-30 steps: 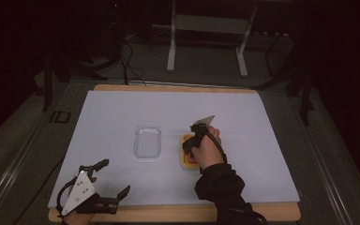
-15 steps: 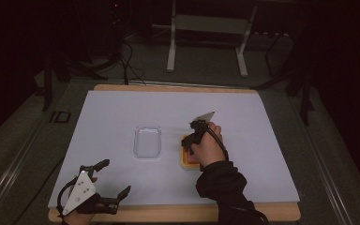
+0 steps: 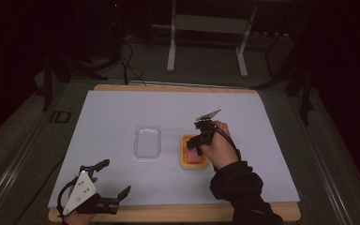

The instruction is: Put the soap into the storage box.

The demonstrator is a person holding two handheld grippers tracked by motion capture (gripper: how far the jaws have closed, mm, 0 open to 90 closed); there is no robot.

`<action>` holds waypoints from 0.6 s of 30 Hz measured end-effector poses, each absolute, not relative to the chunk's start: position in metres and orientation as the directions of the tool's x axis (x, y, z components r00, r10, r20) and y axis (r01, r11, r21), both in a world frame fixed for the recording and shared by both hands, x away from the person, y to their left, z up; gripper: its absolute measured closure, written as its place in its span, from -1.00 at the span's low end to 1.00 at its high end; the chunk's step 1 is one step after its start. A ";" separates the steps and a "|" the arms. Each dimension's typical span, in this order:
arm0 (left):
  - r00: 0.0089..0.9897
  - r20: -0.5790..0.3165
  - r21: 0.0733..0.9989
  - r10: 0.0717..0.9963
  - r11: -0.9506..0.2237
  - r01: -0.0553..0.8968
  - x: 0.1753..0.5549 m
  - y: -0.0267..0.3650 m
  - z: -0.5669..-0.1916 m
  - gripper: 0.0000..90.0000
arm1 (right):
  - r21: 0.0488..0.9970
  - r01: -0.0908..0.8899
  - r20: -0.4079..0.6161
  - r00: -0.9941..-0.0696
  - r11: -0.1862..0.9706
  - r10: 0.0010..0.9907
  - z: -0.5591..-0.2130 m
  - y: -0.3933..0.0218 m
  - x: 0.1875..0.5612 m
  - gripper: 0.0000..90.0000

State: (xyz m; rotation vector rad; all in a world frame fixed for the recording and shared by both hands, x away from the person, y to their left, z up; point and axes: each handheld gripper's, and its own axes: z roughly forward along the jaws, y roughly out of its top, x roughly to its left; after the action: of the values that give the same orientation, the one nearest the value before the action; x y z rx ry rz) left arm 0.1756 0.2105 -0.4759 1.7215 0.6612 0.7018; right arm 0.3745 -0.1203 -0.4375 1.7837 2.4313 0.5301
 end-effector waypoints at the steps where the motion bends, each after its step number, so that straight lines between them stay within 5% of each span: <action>1: 0.668 0.124 0.969 0.734 -0.235 0.079 0.176 0.210 -0.476 -0.99 | 0.333 0.902 0.143 -0.337 0.276 0.930 -0.436 -0.123 0.374 -0.38; 18: 0.667 0.124 0.968 0.734 -0.237 0.081 0.176 0.210 -0.477 -0.99 | 0.499 0.739 0.113 -0.573 0.452 0.812 -0.421 -0.165 0.354 -0.41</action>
State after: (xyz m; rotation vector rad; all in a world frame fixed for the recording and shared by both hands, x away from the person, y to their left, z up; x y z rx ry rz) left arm 0.1758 0.2096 -0.4765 1.7231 0.6621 0.7020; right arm 0.3543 -0.1652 -0.4207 1.3731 2.5536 0.7691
